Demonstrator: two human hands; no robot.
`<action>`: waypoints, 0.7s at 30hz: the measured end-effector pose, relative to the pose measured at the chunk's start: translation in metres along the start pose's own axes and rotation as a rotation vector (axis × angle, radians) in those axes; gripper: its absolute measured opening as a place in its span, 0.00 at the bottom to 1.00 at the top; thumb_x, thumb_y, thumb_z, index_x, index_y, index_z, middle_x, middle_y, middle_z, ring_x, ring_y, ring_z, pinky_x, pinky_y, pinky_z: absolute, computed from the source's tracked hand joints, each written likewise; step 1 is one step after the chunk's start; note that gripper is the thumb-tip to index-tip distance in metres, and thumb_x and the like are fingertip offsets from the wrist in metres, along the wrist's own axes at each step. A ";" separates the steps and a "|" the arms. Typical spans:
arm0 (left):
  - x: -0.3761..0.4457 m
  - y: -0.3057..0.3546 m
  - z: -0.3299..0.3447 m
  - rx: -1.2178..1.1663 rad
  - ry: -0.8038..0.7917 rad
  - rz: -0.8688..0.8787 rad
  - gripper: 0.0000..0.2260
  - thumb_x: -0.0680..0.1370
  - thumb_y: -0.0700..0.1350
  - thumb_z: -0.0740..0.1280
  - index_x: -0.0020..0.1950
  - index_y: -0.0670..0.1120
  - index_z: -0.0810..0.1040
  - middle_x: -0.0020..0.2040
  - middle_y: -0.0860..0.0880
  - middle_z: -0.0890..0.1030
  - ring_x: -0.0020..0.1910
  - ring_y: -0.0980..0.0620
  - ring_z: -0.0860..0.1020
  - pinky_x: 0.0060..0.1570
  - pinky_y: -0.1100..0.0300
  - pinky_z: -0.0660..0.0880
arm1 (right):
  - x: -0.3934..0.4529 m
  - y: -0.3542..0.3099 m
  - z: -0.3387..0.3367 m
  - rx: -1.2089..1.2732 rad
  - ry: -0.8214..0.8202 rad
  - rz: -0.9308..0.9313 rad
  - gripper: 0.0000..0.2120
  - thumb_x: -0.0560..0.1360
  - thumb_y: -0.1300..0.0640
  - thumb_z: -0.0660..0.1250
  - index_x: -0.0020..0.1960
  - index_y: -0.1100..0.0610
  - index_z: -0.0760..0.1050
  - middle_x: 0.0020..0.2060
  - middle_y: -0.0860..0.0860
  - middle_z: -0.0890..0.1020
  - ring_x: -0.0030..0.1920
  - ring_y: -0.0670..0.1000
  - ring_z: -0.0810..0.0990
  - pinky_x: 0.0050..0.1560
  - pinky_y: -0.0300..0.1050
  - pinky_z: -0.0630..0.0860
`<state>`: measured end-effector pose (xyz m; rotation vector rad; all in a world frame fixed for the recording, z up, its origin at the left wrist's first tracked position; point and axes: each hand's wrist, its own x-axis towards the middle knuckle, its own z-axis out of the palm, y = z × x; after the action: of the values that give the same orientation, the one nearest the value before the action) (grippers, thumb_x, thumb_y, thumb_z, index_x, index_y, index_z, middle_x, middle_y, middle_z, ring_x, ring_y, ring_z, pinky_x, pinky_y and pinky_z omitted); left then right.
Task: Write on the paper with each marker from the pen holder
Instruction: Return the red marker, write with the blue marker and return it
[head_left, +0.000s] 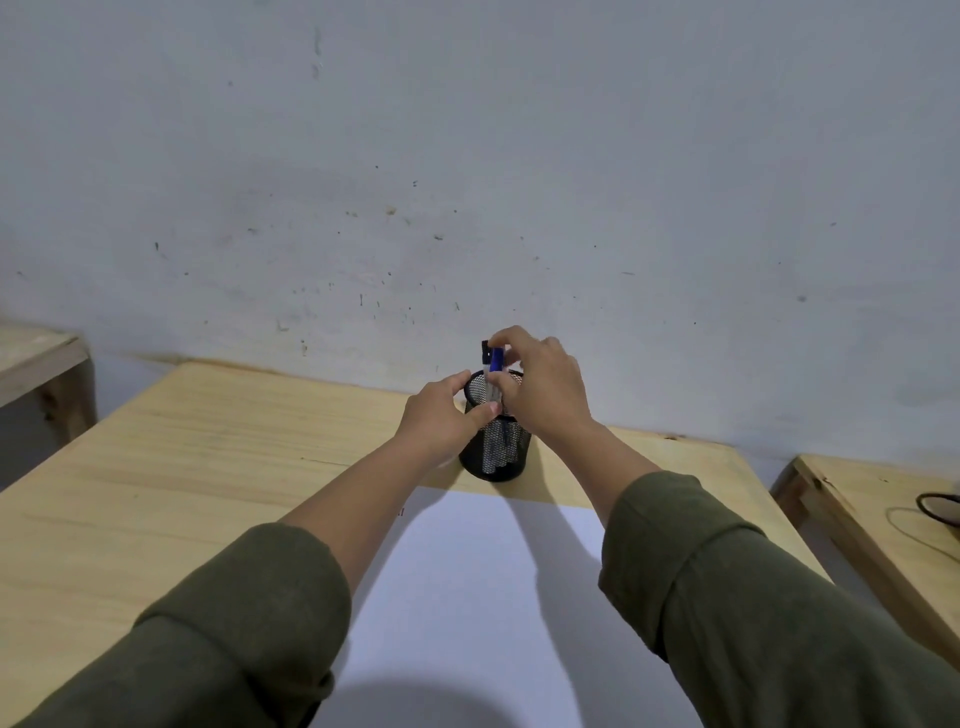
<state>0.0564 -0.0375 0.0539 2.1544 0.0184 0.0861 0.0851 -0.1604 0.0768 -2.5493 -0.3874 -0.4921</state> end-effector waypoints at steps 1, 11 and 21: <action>0.000 0.000 0.000 0.001 -0.002 -0.004 0.29 0.74 0.53 0.67 0.73 0.48 0.63 0.72 0.46 0.68 0.73 0.47 0.64 0.66 0.57 0.62 | -0.001 -0.001 -0.001 0.105 -0.020 0.037 0.15 0.72 0.60 0.66 0.58 0.51 0.73 0.50 0.52 0.81 0.53 0.55 0.76 0.51 0.48 0.70; -0.009 0.030 -0.018 -0.022 0.131 0.086 0.19 0.74 0.53 0.68 0.64 0.53 0.75 0.68 0.48 0.74 0.70 0.48 0.68 0.63 0.58 0.65 | 0.003 -0.018 -0.049 0.535 0.155 0.177 0.21 0.71 0.60 0.70 0.60 0.51 0.67 0.43 0.50 0.83 0.49 0.51 0.80 0.46 0.39 0.70; -0.054 0.082 -0.029 -0.088 0.193 0.170 0.11 0.75 0.50 0.67 0.53 0.47 0.81 0.56 0.47 0.82 0.52 0.52 0.76 0.48 0.65 0.65 | -0.019 -0.046 -0.107 0.748 0.188 0.191 0.15 0.71 0.57 0.71 0.56 0.52 0.73 0.44 0.52 0.85 0.49 0.49 0.82 0.45 0.41 0.72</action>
<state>-0.0006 -0.0617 0.1354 2.0492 -0.0561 0.3857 0.0229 -0.1824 0.1741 -1.7780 -0.2011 -0.4098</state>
